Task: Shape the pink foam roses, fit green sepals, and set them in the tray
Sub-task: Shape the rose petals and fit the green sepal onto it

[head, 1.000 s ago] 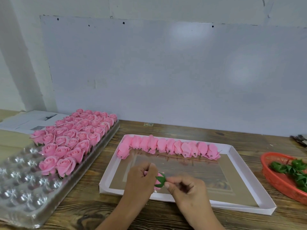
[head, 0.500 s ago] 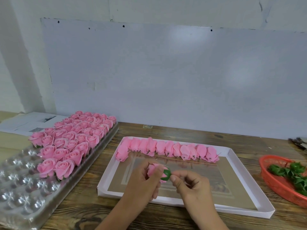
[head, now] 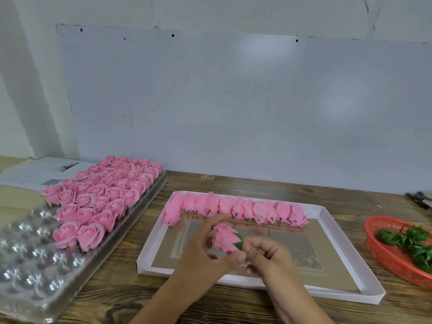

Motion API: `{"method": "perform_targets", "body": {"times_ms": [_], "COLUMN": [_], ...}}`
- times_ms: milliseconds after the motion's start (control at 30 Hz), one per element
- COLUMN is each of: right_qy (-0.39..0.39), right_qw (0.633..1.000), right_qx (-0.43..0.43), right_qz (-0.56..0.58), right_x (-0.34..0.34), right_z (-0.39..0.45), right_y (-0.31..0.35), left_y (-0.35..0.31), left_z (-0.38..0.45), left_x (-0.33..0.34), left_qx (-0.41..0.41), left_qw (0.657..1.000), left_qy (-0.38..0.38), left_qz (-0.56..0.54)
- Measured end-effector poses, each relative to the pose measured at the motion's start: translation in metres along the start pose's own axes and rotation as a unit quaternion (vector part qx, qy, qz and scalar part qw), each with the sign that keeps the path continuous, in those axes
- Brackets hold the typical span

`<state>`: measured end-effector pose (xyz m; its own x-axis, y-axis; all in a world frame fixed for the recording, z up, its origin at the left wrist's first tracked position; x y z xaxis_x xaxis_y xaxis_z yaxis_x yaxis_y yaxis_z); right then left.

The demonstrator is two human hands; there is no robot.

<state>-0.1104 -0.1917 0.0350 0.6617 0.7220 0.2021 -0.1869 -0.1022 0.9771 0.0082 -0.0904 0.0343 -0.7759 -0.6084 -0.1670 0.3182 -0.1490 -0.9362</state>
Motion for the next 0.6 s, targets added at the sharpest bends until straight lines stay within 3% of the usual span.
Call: {"method": "perform_targets", "body": {"times_ms": [600], "right_qy": [-0.023], "right_qw": [0.991], "right_qx": [-0.067], "right_qz": [-0.114], "right_x": [-0.003], "right_z": [0.0016], "right_y": [-0.0001], "left_y": [-0.0029], "left_z": [-0.0004], "left_x": [-0.009], "left_qx": [0.017], "left_qw": [0.997], "left_qy": [-0.072], "left_qz": [-0.014]}}
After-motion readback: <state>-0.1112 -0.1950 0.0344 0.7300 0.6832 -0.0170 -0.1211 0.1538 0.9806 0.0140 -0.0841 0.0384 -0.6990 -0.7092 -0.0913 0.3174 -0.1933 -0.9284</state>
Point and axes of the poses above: each hand's wrist, its own z-axis towards the middle knuckle, its own x-axis out of the palm, y = z × x, the point moved 4 cm from there along z, towards the middle knuckle, and after that the axes turned 1 degree about z, right-handed, at the moved point
